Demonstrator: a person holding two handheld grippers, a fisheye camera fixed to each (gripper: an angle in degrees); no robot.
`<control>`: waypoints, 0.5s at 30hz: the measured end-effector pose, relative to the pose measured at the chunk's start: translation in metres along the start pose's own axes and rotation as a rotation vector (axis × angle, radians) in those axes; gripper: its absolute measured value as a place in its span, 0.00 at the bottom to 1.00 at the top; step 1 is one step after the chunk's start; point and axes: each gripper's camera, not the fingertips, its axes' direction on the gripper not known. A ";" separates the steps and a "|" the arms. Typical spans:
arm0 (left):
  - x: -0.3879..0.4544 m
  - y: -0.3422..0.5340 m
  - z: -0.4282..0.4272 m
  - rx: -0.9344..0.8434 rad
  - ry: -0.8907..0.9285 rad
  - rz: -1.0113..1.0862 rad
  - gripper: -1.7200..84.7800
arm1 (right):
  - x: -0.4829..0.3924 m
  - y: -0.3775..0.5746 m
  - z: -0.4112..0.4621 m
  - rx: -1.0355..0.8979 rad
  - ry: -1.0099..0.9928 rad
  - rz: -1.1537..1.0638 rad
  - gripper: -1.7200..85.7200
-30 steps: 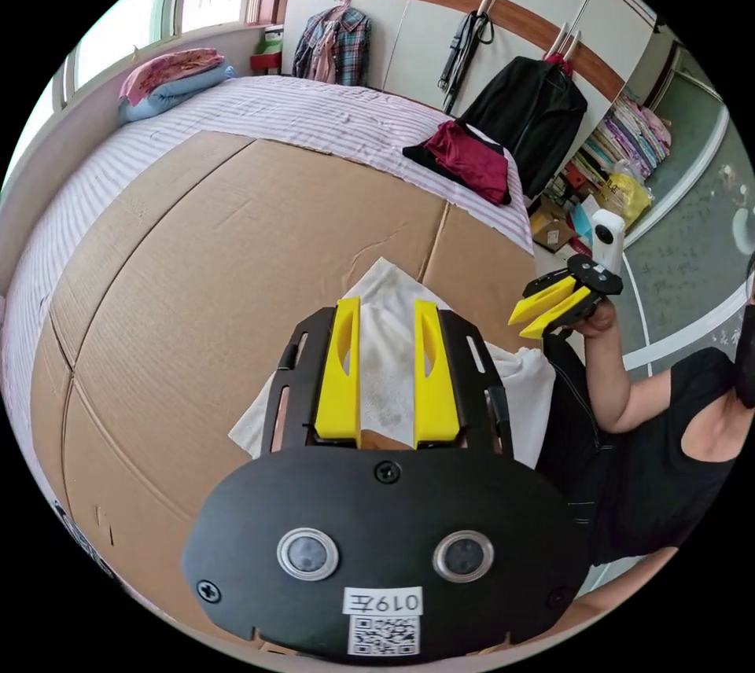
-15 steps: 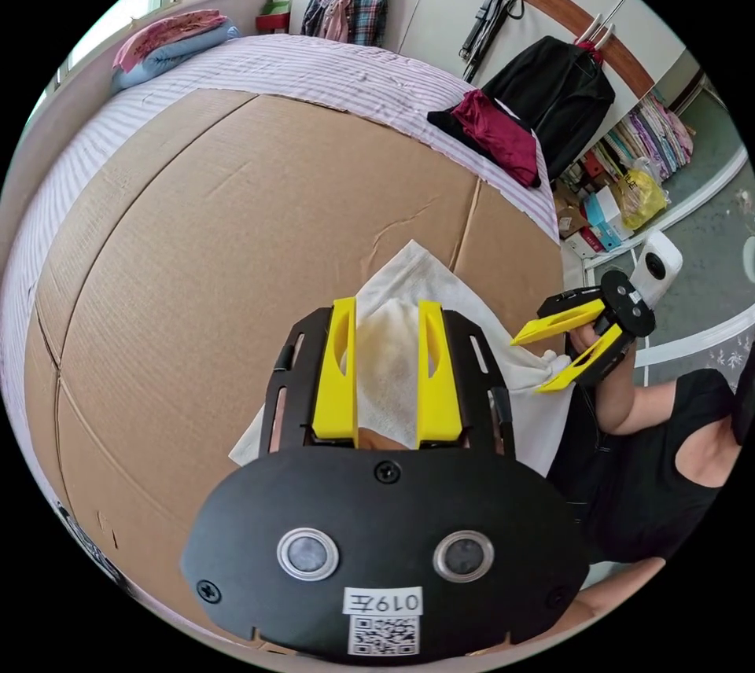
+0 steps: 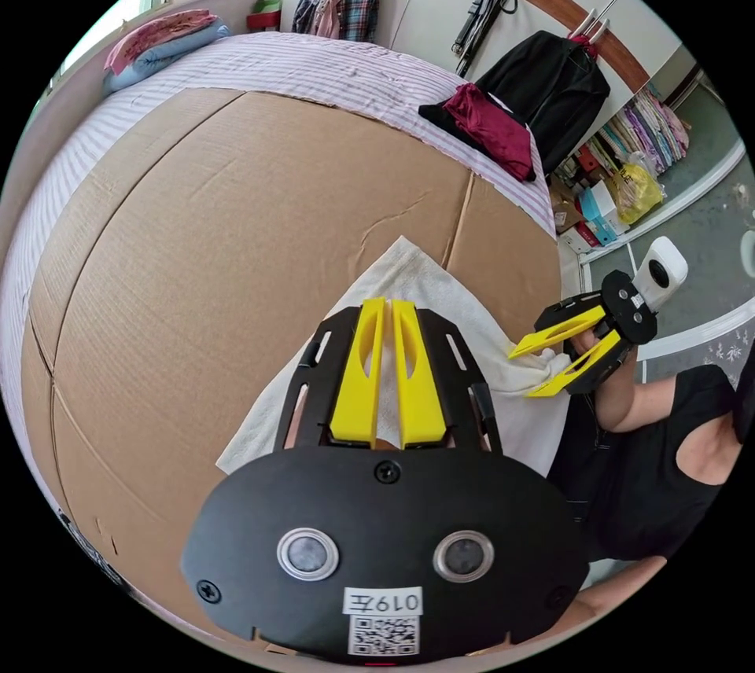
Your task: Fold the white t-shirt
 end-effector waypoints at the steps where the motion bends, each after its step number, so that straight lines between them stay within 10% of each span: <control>1: -0.002 0.000 -0.001 0.007 0.006 -0.002 0.03 | 0.002 -0.003 -0.003 0.000 -0.004 0.004 0.13; 15: -0.034 0.013 -0.012 0.118 0.076 -0.070 0.03 | 0.062 -0.023 -0.029 0.011 -0.208 0.069 0.07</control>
